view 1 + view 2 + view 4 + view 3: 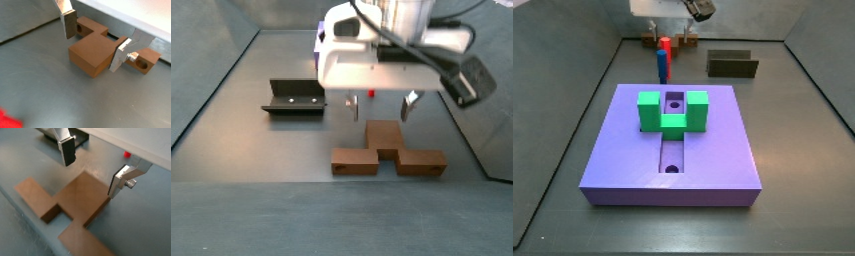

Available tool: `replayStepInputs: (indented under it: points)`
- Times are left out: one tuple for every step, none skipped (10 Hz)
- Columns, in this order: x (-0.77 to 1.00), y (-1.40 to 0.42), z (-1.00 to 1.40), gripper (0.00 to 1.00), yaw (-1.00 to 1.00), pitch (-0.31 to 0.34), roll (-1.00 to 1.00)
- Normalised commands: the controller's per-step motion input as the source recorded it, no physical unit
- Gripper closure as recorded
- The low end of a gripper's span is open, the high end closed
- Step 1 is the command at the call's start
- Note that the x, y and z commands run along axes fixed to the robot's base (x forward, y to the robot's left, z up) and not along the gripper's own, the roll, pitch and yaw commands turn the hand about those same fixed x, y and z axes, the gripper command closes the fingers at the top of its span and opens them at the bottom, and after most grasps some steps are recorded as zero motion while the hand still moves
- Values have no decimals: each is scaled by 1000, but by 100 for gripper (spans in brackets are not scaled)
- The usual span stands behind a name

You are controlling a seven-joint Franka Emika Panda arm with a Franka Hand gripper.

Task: Pick up the brown object. Move up. Place the brown object on the fixture. Regrasp the brown object. Move to above the board. Insert the brown object.
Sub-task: Pick up the brown object.

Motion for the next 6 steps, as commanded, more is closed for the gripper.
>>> replayStepInputs:
  points:
    - [0,211,-163,0,-151,-34,-217]
    - [31,0,-189,0,-6,-43,-163]
    - [194,0,-174,0,0,-49,-200]
    - [0,-17,-314,0,0,-87,-139]
    - [0,0,-306,0,0,-91,-154]
    - [0,0,-260,0,0,-73,-146]
